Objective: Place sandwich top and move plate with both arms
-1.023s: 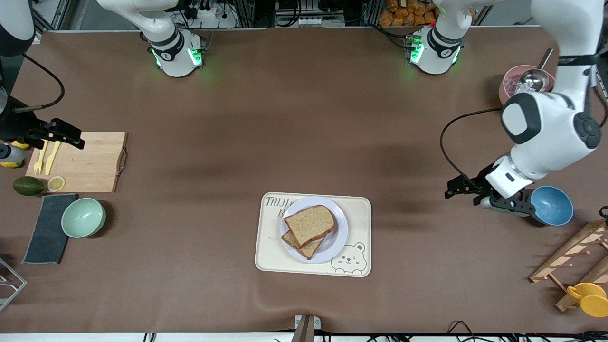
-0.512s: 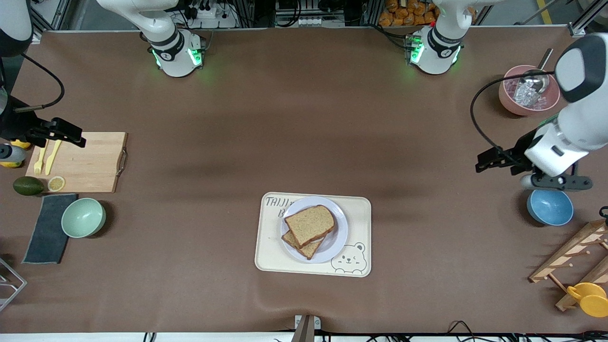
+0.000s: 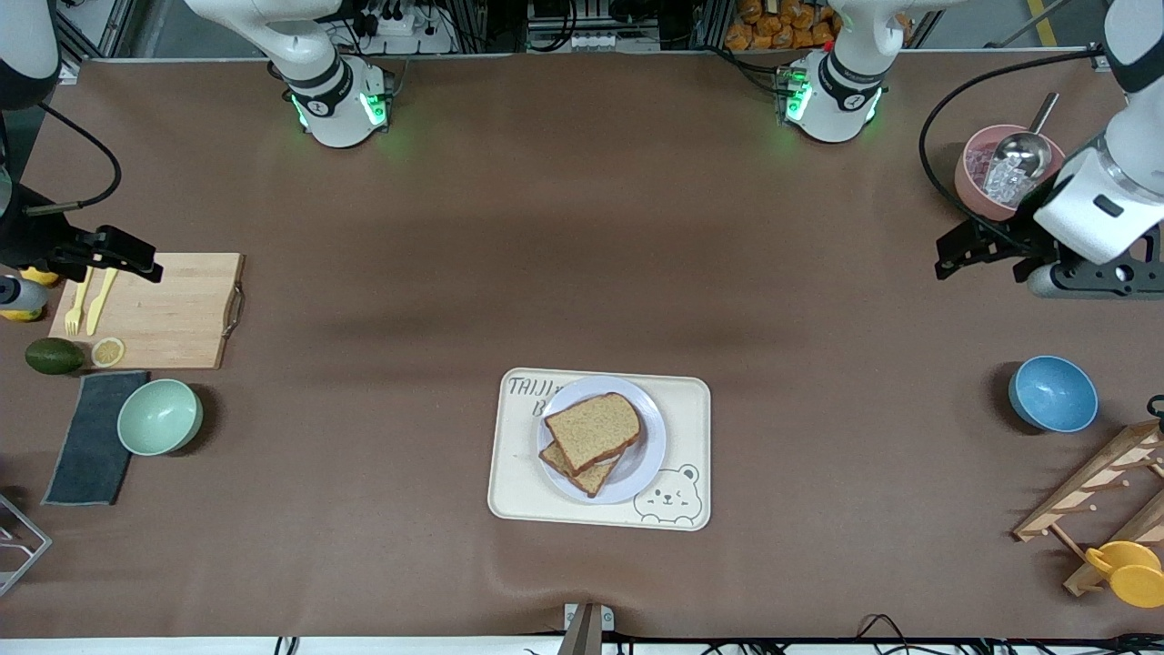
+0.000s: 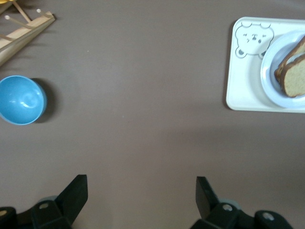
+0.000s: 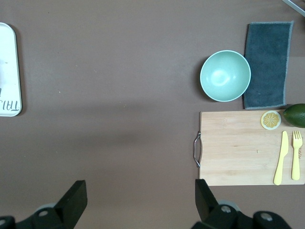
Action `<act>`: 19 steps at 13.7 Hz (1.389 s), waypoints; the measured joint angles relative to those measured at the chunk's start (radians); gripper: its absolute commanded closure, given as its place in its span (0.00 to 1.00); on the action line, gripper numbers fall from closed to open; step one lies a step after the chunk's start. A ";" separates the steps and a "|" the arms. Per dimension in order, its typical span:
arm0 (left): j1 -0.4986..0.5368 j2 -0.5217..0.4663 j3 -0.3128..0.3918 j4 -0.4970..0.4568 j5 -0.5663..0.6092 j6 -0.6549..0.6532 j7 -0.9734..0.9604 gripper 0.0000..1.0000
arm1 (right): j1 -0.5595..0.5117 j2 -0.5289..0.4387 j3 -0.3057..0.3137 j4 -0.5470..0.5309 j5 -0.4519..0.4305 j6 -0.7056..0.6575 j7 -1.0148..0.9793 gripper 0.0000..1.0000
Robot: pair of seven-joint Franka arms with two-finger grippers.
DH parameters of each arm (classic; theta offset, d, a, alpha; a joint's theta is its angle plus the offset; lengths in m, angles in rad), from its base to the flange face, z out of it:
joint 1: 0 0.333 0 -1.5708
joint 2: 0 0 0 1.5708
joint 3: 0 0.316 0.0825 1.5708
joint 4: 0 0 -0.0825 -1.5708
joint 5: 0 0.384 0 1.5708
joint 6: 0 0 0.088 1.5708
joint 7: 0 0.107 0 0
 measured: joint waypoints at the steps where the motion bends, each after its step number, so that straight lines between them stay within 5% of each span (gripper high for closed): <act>1: -0.003 -0.003 0.001 0.011 0.004 -0.018 -0.001 0.00 | 0.000 0.000 0.000 0.000 0.000 0.000 0.000 0.00; 10: -0.165 -0.021 0.119 0.060 0.020 -0.094 -0.001 0.00 | 0.000 0.000 -0.001 0.000 0.001 0.000 0.000 0.00; 19: -0.171 -0.021 0.151 0.088 0.021 -0.141 -0.001 0.00 | -0.001 0.001 -0.002 0.000 0.001 -0.001 0.000 0.00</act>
